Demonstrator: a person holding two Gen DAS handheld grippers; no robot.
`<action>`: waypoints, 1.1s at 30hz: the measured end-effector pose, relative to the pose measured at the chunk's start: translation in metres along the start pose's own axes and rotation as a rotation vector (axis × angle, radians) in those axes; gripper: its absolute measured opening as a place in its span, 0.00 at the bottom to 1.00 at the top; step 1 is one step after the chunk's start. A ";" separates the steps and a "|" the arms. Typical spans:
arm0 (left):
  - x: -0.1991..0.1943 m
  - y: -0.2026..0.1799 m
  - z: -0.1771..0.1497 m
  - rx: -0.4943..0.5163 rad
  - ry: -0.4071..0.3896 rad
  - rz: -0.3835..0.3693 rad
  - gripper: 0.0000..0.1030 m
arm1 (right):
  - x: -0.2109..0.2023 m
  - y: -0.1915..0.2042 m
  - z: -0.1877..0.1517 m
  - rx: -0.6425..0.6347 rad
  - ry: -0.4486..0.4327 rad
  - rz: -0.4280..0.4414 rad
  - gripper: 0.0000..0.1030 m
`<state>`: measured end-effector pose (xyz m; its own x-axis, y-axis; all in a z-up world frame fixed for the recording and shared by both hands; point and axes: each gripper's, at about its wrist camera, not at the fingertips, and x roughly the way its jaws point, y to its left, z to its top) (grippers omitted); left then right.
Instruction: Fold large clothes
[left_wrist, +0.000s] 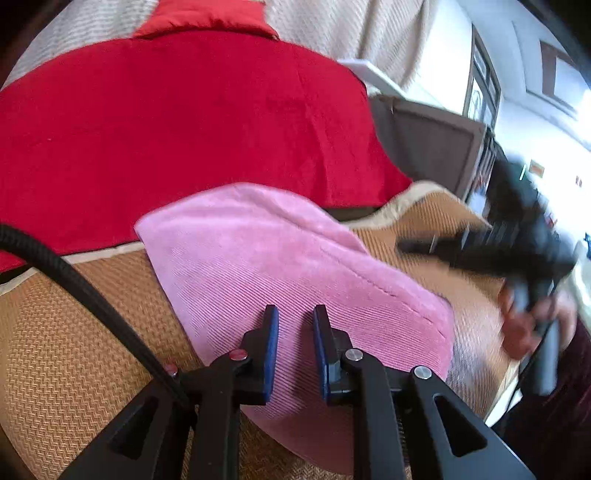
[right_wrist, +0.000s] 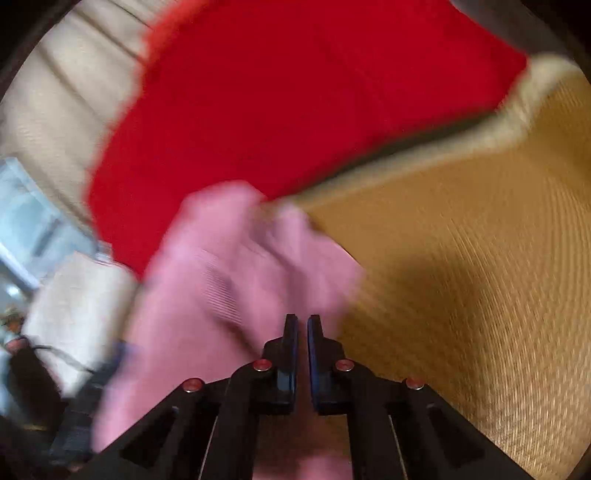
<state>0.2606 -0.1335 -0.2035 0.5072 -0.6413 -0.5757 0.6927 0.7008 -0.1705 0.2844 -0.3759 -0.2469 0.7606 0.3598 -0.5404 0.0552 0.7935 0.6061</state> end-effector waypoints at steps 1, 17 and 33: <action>0.003 0.000 0.000 0.016 0.011 0.006 0.16 | -0.003 0.007 0.005 0.009 -0.018 0.031 0.07; 0.006 -0.006 -0.012 0.140 0.020 -0.001 0.17 | 0.121 0.052 0.052 -0.076 0.348 -0.017 0.35; 0.005 -0.027 -0.022 0.252 0.015 0.025 0.17 | 0.070 0.011 0.001 -0.027 0.170 -0.122 0.06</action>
<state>0.2330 -0.1484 -0.2196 0.5195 -0.6187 -0.5893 0.7868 0.6154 0.0474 0.3386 -0.3422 -0.2770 0.6289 0.3366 -0.7008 0.1207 0.8482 0.5158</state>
